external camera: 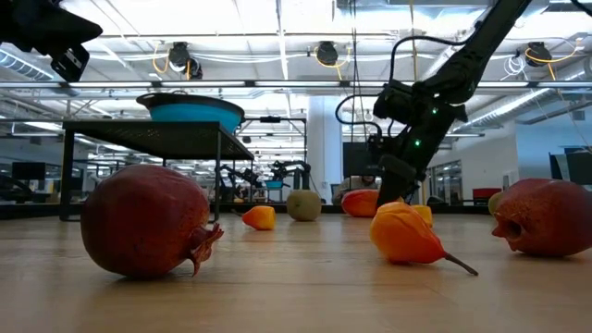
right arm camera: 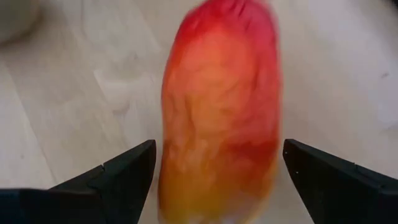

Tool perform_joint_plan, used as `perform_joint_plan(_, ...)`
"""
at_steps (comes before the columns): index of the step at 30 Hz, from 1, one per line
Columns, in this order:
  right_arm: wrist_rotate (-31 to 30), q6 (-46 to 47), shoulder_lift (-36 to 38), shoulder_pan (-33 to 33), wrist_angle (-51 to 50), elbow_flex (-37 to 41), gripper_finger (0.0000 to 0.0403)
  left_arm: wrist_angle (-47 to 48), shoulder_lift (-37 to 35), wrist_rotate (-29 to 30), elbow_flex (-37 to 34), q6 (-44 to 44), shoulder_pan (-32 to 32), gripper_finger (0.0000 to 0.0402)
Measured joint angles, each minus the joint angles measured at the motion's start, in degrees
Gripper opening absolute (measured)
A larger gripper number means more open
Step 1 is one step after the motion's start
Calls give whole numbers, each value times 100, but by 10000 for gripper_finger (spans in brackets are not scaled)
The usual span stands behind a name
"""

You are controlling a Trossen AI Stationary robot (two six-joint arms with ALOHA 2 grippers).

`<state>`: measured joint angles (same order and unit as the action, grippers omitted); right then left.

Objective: Pick & Place Fruit
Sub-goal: Put the mango into the blue strainer bowl on the shelf

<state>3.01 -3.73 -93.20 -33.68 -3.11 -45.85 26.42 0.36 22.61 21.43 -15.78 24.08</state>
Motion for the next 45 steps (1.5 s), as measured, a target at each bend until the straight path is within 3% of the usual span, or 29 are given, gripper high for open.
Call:
perform_joint_plan(8, -11, 8, -123, 1, 209, -3, 331, -14, 0, 0, 0, -156, 2, 16)
perform_joint_plan(19, 0, 348, -99, 3, 202, -3, 221, -13, 0, 0, 0, -335, 0, 3)
perform_joint_plan(25, -27, 350, 188, 130, 200, -3, 222, -16, 0, 246, 0, -942, 1, 24)
perform_joint_plan(38, -1312, 351, 1880, 1091, 209, -12, 220, -984, 14, 268, 0, -1154, 1, 99)
perform_joint_plan(45, -2290, 354, 2654, 1897, 455, -14, 218, -2063, 654, -95, 0, -1120, 0, 146)
